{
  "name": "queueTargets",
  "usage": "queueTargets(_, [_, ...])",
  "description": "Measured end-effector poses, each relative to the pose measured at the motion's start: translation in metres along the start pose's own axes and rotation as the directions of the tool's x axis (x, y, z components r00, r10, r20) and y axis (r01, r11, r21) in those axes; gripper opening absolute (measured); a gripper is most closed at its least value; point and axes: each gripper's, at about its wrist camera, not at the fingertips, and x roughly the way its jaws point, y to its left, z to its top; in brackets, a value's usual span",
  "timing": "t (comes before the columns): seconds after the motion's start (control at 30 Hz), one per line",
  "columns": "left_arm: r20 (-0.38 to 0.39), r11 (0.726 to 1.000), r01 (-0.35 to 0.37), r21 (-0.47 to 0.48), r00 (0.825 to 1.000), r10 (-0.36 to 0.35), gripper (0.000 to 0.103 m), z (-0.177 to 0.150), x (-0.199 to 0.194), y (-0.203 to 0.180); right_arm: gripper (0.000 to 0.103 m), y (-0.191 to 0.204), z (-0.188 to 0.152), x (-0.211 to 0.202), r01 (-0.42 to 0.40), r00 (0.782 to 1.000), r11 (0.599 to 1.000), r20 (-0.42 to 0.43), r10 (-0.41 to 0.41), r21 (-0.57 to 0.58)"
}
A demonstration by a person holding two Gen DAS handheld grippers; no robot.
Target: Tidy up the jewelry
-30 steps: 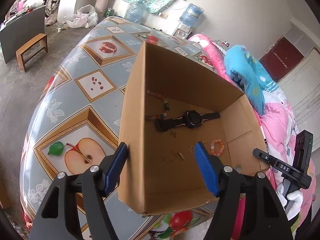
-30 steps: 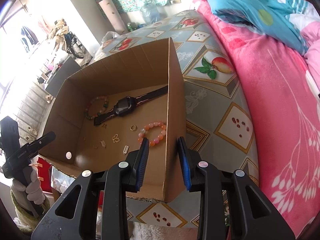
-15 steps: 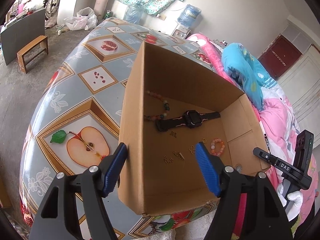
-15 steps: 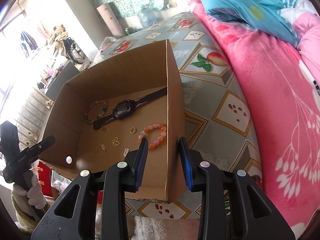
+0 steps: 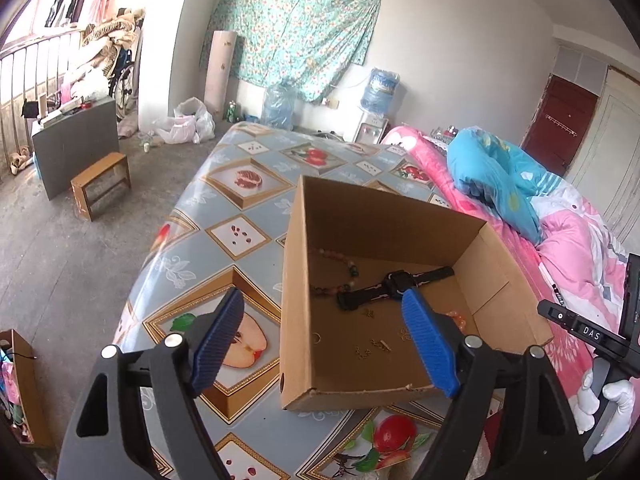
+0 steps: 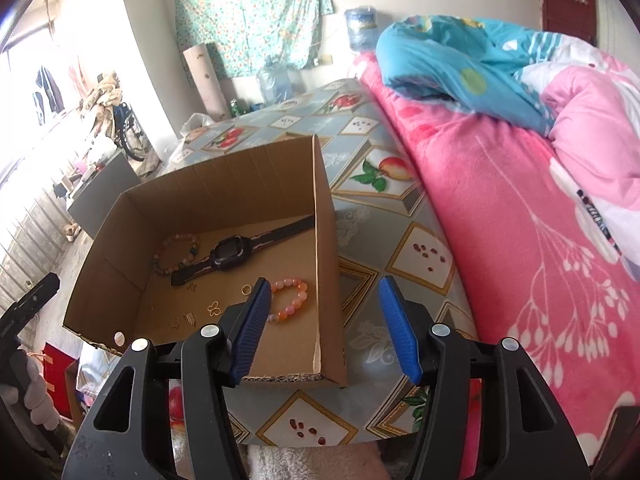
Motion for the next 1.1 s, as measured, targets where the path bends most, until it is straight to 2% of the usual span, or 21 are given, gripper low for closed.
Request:
queueTargets(0.13, [0.064, 0.999, -0.009, 0.039, 0.998, 0.006, 0.092, -0.001, -0.025, -0.014, 0.07, 0.009, -0.004, -0.031, 0.009, 0.992, 1.0, 0.128, -0.006, -0.023])
queueTargets(0.17, [0.083, 0.999, -0.016, 0.048, 0.996, 0.012, 0.095, -0.002, -0.031, -0.018, 0.071, 0.015, -0.008, -0.045, 0.021, 0.982, 0.998, 0.188, -0.011, -0.052])
queueTargets(0.23, [0.108, 0.997, -0.034, 0.062, 0.994, 0.027, 0.097, -0.006, -0.039, -0.027, 0.081, 0.019, -0.012, -0.052, 0.025, 0.976, 0.997, 0.216, -0.01, -0.068])
queueTargets(0.3, [0.115, 0.997, -0.024, 0.076, 0.993, 0.015, 0.098, -0.011, -0.044, -0.035, 0.084, 0.026, -0.024, -0.068, 0.028, 0.962, 0.994, 0.274, 0.002, -0.106])
queueTargets(0.4, [0.079, 0.996, 0.005, 0.084, 0.997, -0.011, 0.098, -0.022, -0.043, -0.048, 0.089, 0.027, -0.038, -0.073, 0.008, 0.959, 0.995, 0.283, 0.022, -0.104])
queueTargets(0.53, [0.034, 0.995, -0.004, 0.096, 0.999, 0.001, 0.098, -0.038, -0.035, -0.061, 0.094, 0.029, -0.059, -0.07, 0.008, 0.967, 0.996, 0.255, 0.015, -0.092])
queueTargets(0.67, [-0.007, 0.993, -0.006, 0.122, 1.0, 0.007, 0.098, -0.05, -0.025, -0.072, 0.095, 0.033, -0.069, -0.054, -0.039, 0.985, 0.994, 0.162, 0.054, -0.1])
queueTargets(0.77, [-0.056, 0.992, 0.001, 0.126, 0.998, 0.006, 0.098, -0.053, -0.012, -0.081, 0.095, 0.036, -0.067, -0.037, -0.036, 0.995, 0.994, 0.087, 0.045, -0.106])
queueTargets(0.83, [-0.061, 0.992, 0.006, 0.127, 0.998, 0.001, 0.097, -0.054, -0.008, -0.086, 0.095, 0.036, -0.066, -0.028, -0.039, 0.997, 0.994, 0.056, 0.045, -0.105])
queueTargets(0.9, [-0.06, 0.991, -0.019, 0.135, 0.998, 0.027, 0.098, -0.055, -0.002, -0.09, 0.095, 0.037, -0.064, -0.019, -0.038, 0.999, 0.994, 0.021, 0.041, -0.105])
queueTargets(1.1, [-0.16, 0.99, -0.066, 0.122, 0.983, 0.085, 0.098, -0.063, 0.022, -0.086, 0.095, 0.04, -0.06, -0.002, -0.041, 0.998, 0.992, -0.041, 0.036, -0.119])
